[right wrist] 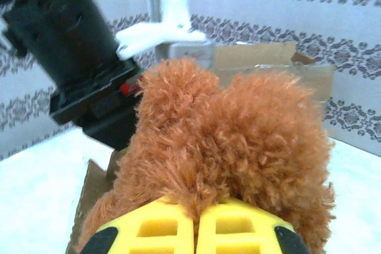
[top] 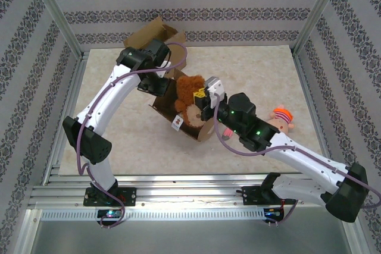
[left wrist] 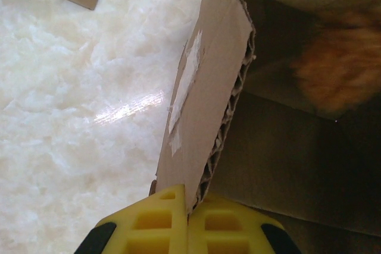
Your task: Unpack the express box
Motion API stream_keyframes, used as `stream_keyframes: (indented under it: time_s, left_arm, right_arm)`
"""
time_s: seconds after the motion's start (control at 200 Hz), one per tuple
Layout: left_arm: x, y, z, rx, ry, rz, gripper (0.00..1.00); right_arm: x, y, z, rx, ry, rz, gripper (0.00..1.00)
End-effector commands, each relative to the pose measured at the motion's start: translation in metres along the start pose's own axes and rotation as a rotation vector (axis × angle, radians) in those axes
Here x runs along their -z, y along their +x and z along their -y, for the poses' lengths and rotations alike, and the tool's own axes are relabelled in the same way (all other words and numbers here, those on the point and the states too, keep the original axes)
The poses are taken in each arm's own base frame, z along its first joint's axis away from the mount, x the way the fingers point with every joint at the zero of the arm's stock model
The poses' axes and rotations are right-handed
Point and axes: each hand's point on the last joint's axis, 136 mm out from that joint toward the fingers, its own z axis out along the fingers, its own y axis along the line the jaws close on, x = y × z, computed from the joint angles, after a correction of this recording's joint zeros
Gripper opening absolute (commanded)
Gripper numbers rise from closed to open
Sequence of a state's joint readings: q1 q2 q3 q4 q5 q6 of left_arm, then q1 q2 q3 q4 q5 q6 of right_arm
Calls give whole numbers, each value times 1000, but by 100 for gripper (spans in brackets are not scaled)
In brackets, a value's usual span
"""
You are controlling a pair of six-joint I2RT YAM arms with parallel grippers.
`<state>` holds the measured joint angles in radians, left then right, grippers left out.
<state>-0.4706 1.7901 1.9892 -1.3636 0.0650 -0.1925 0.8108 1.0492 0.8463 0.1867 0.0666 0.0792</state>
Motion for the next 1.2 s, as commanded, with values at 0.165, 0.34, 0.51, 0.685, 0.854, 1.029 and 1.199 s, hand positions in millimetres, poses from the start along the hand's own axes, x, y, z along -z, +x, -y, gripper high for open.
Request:
stream_keyframes:
  time_s: [0.165,0.34,0.51,0.685,0.854,1.029,1.199]
  left_arm:
    - [7,-7,-18,145,57,58,0]
    - [0,-13,-24,243,150,79,0]
    - [-4,-21,-25,342,246,97,0]
    - [-3,-29,-25,418,305,117,0]
    - [8,-43,-17,491,402,157,0]
    - [17,-54,-13,568,477,197,0]
    - [16,-62,-19,688,550,235,0]
  right_arm:
    - [30,-55,37,-218,92,261,0]
    - [52,-69,71,-361,185,348,0]
    - [72,-69,112,-539,268,378,0]
    - [94,-64,147,-663,332,397,0]
    - [114,-48,182,-778,446,356,0]
    - [133,-30,210,-882,500,334,0]
    - [146,-20,228,-932,532,316,0]
